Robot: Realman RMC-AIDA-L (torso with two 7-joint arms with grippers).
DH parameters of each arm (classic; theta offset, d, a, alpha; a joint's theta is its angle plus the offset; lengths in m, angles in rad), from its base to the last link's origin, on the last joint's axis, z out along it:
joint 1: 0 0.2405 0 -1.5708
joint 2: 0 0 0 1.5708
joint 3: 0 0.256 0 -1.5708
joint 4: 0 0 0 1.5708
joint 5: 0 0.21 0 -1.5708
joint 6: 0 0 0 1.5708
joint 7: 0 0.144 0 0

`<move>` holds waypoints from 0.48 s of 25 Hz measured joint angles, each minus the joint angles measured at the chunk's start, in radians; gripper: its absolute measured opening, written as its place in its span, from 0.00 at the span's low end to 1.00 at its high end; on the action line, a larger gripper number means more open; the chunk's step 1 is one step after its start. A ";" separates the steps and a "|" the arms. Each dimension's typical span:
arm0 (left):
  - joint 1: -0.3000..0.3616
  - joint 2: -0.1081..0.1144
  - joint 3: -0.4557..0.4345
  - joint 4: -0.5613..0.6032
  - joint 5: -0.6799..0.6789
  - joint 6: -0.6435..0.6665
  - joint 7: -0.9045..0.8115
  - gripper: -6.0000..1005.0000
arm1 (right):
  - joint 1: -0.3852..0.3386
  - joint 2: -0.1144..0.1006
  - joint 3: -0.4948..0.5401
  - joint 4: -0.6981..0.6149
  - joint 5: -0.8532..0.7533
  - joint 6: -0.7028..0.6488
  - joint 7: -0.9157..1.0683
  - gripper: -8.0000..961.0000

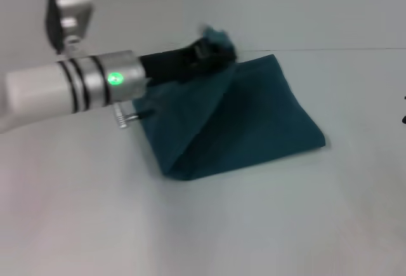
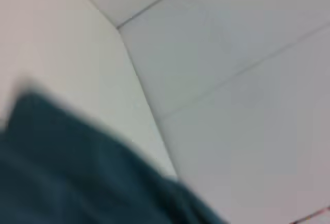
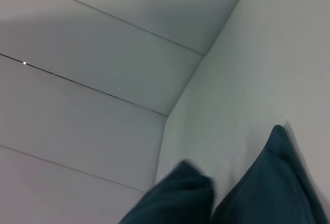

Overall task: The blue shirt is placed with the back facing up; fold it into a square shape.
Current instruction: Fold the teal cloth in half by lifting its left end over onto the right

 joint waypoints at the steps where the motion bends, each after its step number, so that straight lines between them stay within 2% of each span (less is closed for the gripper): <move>1: -0.019 0.000 0.019 -0.020 -0.009 -0.024 0.011 0.03 | 0.001 0.001 0.000 0.000 -0.003 0.000 0.000 0.77; 7: -0.120 -0.007 0.133 -0.126 -0.045 -0.152 0.049 0.04 | 0.006 0.001 0.001 0.007 -0.009 0.005 -0.002 0.77; 12: -0.160 -0.008 0.191 -0.175 -0.077 -0.169 0.098 0.04 | 0.009 0.001 0.001 0.017 -0.011 0.011 -0.006 0.77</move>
